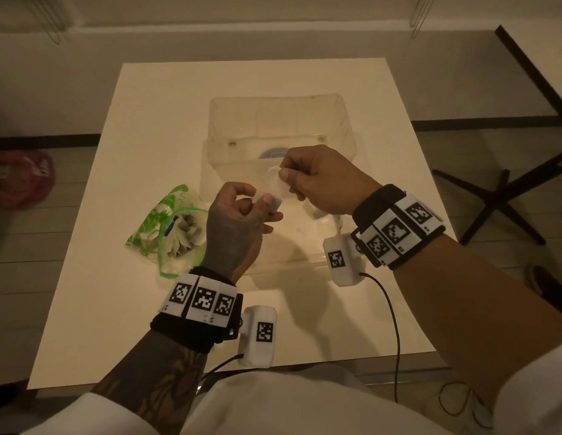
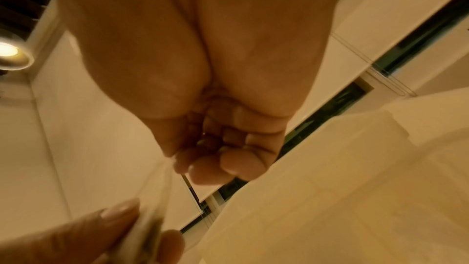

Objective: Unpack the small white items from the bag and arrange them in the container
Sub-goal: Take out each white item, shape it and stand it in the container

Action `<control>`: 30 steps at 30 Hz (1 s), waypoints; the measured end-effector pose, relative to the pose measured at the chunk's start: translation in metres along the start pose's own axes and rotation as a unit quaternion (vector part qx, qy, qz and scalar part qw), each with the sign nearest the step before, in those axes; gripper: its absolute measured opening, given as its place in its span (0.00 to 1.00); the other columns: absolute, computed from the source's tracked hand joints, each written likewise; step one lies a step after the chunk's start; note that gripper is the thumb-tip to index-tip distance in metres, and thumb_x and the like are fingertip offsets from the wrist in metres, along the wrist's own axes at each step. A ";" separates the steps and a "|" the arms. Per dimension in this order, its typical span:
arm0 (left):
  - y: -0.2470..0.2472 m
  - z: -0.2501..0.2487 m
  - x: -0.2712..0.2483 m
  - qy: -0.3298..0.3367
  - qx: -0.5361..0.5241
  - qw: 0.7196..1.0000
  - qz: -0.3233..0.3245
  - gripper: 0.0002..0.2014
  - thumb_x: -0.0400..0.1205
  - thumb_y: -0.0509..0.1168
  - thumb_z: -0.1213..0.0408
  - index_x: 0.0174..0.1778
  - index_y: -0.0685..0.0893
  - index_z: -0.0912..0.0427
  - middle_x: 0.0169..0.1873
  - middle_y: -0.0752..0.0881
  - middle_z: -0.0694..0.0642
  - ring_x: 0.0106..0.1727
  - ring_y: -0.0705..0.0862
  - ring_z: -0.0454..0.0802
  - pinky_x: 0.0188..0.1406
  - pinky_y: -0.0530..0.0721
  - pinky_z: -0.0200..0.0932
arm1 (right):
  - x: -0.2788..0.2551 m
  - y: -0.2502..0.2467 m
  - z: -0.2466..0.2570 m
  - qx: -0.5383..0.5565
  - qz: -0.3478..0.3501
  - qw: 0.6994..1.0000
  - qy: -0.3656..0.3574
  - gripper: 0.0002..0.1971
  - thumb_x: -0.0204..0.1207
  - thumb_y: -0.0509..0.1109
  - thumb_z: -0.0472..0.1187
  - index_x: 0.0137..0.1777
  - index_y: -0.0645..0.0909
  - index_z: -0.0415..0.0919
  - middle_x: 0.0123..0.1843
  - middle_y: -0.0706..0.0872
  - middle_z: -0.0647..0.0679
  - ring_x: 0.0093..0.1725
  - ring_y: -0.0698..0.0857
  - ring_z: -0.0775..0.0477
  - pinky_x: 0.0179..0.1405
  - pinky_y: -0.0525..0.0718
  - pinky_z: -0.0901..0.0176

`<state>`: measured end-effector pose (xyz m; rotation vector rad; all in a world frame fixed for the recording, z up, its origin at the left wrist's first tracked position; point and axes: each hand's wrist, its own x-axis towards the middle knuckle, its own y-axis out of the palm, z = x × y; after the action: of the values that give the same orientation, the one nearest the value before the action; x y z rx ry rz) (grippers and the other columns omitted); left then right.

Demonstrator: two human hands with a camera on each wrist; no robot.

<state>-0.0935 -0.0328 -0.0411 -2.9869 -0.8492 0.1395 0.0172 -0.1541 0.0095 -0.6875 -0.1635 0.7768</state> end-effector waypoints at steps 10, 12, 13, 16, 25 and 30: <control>-0.003 -0.002 0.008 0.054 0.081 0.995 0.001 0.03 0.85 0.63 0.62 0.49 0.83 0.52 0.41 0.89 0.47 0.40 0.90 0.41 0.30 0.86 0.39 | 0.007 -0.006 0.007 -0.009 -0.024 0.999 -0.037 0.09 0.83 0.65 0.41 0.40 0.77 0.52 0.37 0.82 0.56 0.36 0.83 0.57 0.36 0.78 0.67; -0.002 -0.003 0.010 0.042 0.061 0.997 -0.021 0.04 0.83 0.67 0.62 0.51 0.80 0.53 0.43 0.87 0.47 0.41 0.89 0.43 0.30 0.86 0.38 | 0.008 -0.007 0.008 -0.004 -0.017 0.999 -0.035 0.09 0.82 0.67 0.41 0.40 0.78 0.51 0.36 0.83 0.57 0.34 0.83 0.58 0.35 0.79 0.69; -0.002 -0.002 0.010 0.045 0.060 0.997 -0.033 0.07 0.81 0.69 0.63 0.52 0.79 0.55 0.44 0.86 0.47 0.41 0.88 0.43 0.30 0.86 0.37 | 0.008 -0.007 0.007 -0.012 -0.013 0.999 -0.037 0.08 0.81 0.68 0.41 0.40 0.80 0.51 0.35 0.83 0.58 0.34 0.83 0.58 0.36 0.80 0.67; 0.000 -0.002 0.010 0.048 0.065 0.996 -0.031 0.07 0.79 0.72 0.65 0.49 0.81 0.58 0.42 0.86 0.49 0.41 0.88 0.45 0.31 0.89 0.40 | 0.009 -0.006 0.005 -0.023 -0.023 0.999 -0.044 0.07 0.79 0.71 0.42 0.40 0.82 0.52 0.34 0.83 0.59 0.34 0.82 0.60 0.39 0.81 0.64; 0.003 0.000 0.011 0.003 0.001 1.000 -0.020 0.06 0.79 0.71 0.67 0.47 0.81 0.56 0.44 0.88 0.58 0.43 0.91 0.52 0.35 0.89 0.42 | 0.011 -0.005 0.000 0.009 -0.041 0.998 -0.041 0.06 0.81 0.69 0.40 0.42 0.82 0.46 0.35 0.84 0.54 0.33 0.82 0.60 0.36 0.83 0.66; 0.004 0.001 0.010 0.001 0.013 1.000 -0.014 0.04 0.81 0.70 0.67 0.41 0.83 0.56 0.39 0.89 0.57 0.42 0.91 0.51 0.39 0.90 0.42 | 0.012 -0.002 -0.004 0.025 -0.038 0.999 -0.030 0.06 0.81 0.69 0.40 0.41 0.82 0.45 0.35 0.85 0.53 0.30 0.83 0.63 0.38 0.86 0.60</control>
<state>-0.0828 -0.0304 -0.0428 -2.9496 -0.8806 0.1441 0.0288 -0.1486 0.0070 -0.6066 -0.2228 0.7278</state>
